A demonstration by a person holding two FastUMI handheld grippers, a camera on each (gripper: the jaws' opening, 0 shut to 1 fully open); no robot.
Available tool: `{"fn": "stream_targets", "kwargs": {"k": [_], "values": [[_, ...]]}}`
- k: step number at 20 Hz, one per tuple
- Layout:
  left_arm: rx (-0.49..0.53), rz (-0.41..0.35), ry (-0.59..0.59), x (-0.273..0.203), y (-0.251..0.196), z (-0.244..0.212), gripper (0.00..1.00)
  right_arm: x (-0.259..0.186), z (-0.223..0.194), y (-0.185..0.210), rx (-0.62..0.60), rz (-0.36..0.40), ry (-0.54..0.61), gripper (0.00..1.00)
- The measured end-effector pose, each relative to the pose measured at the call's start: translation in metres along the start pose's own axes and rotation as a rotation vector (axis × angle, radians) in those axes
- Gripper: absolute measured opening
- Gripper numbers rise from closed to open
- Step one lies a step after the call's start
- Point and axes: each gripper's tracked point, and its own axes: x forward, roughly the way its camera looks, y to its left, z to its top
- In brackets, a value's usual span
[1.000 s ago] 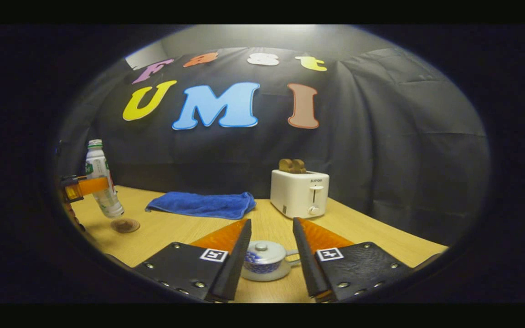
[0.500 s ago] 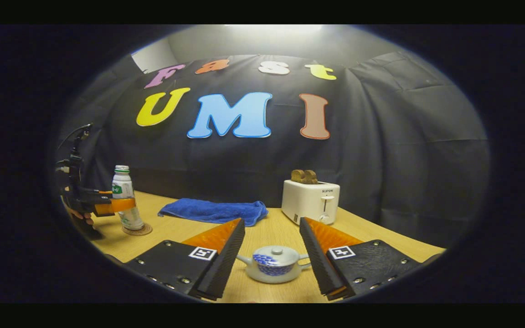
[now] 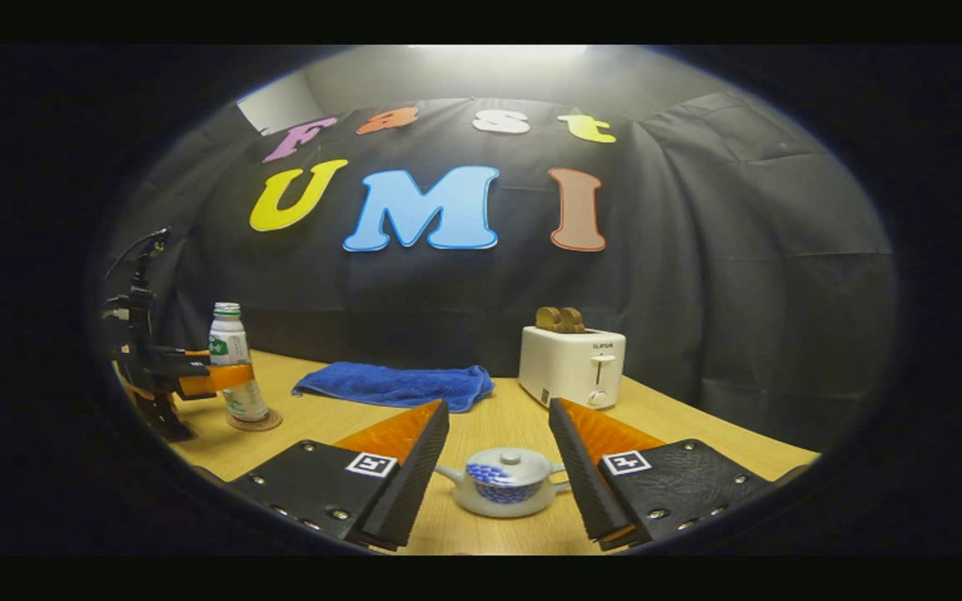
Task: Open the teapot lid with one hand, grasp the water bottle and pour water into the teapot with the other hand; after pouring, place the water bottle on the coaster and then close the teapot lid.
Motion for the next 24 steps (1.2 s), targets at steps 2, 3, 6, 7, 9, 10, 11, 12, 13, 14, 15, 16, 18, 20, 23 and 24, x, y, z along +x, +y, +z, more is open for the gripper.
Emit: {"fn": "stream_targets", "kwargs": {"k": [2, 3, 6, 7, 9, 10, 11, 12, 13, 14, 15, 16, 18, 20, 23, 24], "values": [[0.011, 0.044, -0.008, -0.002, 0.008, 0.003, 0.9, -0.001, 0.001, 0.0, -0.002, 0.0, -0.003, 0.75], [0.013, 0.067, -0.022, -0.006, 0.012, 0.007, 0.96, -0.001, 0.002, 0.0, -0.002, 0.001, -0.006, 0.75], [-0.009, 0.097, -0.034, -0.017, 0.018, 0.01, 1.0, -0.002, 0.003, 0.0, 0.005, 0.002, -0.01, 0.75], [-0.023, 0.092, -0.036, -0.021, 0.017, 0.013, 1.0, -0.002, 0.003, 0.0, 0.007, 0.002, -0.01, 0.75], [-0.036, 0.084, -0.044, -0.03, 0.012, 0.018, 1.0, -0.004, 0.007, 0.003, 0.012, 0.007, -0.017, 0.75], [-0.033, 0.089, -0.048, -0.036, 0.011, 0.02, 1.0, -0.007, 0.01, 0.005, 0.01, 0.013, -0.022, 0.75], [-0.031, 0.091, -0.051, -0.045, 0.01, 0.02, 1.0, -0.011, 0.014, 0.008, 0.009, 0.022, -0.027, 0.75], [-0.038, 0.095, -0.049, -0.057, 0.008, 0.02, 1.0, -0.016, 0.016, 0.013, 0.011, 0.037, -0.028, 0.75], [-0.061, 0.099, -0.049, -0.073, 0.006, 0.017, 1.0, -0.021, 0.015, 0.021, 0.018, 0.056, -0.024, 0.75], [-0.095, 0.097, -0.062, -0.092, -0.001, 0.015, 1.0, -0.028, 0.011, 0.031, 0.037, 0.078, -0.006, 0.75], [-0.125, 0.088, -0.08, -0.109, -0.013, 0.015, 1.0, -0.035, 0.005, 0.041, 0.055, 0.09, 0.021, 0.74], [-0.126, 0.095, -0.082, -0.124, -0.026, 0.01, 0.99, -0.042, -0.004, 0.051, 0.069, 0.094, 0.052, 0.74], [-0.022, 0.143, -0.072, -0.144, -0.046, 0.003, 0.98, -0.056, -0.018, 0.067, 0.073, 0.066, 0.085, 0.75], [0.095, 0.167, -0.094, -0.157, -0.068, 0.006, 0.98, -0.068, -0.03, 0.081, 0.057, 0.054, 0.099, 0.74], [0.091, 0.12, -0.09, -0.163, -0.098, 0.002, 0.95, -0.08, -0.029, 0.096, 0.035, 0.072, 0.079, 0.75], [0.071, 0.115, -0.099, -0.163, -0.098, 0.002, 0.98, -0.078, -0.03, 0.096, 0.026, 0.072, 0.06, 0.9]]}}
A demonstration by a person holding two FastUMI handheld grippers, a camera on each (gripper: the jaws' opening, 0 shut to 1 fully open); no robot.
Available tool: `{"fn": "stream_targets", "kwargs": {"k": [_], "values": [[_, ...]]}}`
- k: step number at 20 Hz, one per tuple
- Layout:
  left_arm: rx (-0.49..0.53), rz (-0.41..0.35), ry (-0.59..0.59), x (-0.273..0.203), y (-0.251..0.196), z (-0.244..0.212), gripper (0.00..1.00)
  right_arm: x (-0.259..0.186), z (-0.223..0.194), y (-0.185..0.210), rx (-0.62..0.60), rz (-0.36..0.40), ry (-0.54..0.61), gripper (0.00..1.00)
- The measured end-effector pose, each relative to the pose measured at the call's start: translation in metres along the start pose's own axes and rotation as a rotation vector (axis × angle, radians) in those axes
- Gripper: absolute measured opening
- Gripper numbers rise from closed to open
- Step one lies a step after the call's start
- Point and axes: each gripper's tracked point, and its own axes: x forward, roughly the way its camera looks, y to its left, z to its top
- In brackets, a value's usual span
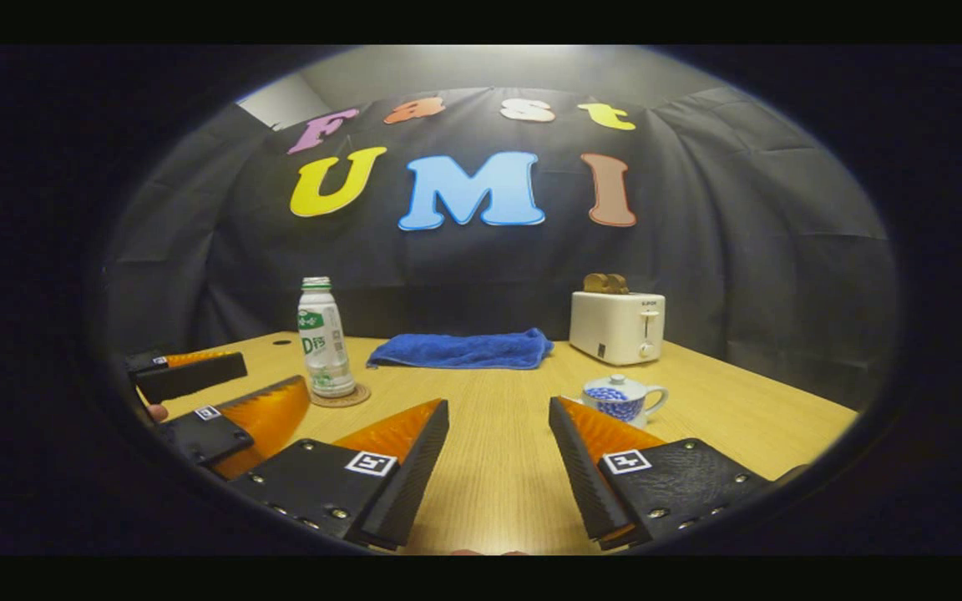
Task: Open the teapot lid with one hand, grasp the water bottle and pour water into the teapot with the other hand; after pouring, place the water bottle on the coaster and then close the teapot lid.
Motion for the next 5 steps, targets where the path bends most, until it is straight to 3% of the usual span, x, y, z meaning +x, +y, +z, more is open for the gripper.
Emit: {"fn": "stream_targets", "kwargs": {"k": [1, 3, 5], "values": [[-0.017, 0.008, 0.0, -0.001, 0.003, 0.0, 1.0, -0.003, 0.007, 0.0, 0.018, 0.004, -0.028, 0.75], [-0.076, 0.01, -0.002, 0.002, 0.008, -0.001, 1.0, -0.001, 0.002, -0.005, 0.017, -0.031, -0.015, 0.75], [-0.078, 0.059, 0.007, 0.007, 0.019, -0.004, 1.0, 0.001, 0.003, 0.004, 0.015, -0.005, -0.017, 0.75]]}}
